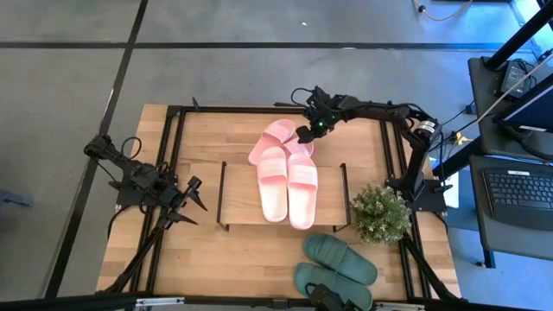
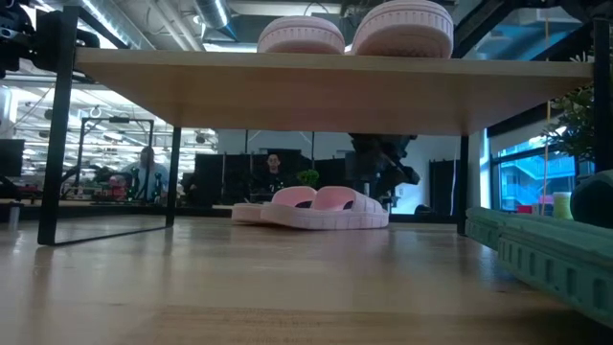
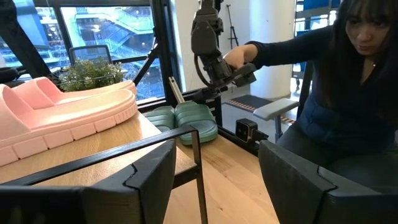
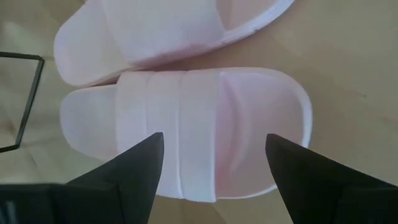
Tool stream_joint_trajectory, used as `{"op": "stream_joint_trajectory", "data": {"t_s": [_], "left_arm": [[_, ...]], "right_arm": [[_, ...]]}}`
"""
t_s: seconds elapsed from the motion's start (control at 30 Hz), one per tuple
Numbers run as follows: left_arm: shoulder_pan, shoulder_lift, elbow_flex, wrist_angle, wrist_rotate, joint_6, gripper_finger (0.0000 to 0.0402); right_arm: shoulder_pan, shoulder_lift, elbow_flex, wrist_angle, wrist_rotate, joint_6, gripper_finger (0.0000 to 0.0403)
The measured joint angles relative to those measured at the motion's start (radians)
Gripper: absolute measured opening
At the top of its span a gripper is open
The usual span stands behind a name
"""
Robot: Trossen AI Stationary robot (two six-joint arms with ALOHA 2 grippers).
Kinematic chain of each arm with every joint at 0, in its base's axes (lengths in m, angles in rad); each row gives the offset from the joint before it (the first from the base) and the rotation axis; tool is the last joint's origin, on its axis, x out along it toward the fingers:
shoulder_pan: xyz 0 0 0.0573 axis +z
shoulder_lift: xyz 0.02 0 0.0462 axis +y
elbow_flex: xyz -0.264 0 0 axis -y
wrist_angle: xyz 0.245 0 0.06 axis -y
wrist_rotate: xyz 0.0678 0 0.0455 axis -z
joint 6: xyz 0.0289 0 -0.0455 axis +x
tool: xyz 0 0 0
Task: Pick and place slides into the shelf
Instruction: Put the pink slipper under the shelf
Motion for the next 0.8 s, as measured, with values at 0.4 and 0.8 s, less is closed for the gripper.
{"op": "stream_joint_trajectory", "data": {"t_s": [0.4,0.8], "left_arm": [[0.000,0.000,0.000,0.000,0.000,0.000,0.0221],[0.000,0.000,0.000,0.000,0.000,-0.001,0.0221]], "right_arm": [[0.032,0.060,0.000,0.008,-0.001,0.026,0.0282],[0.032,0.066,0.000,0.009,-0.002,0.022,0.0282]]}}
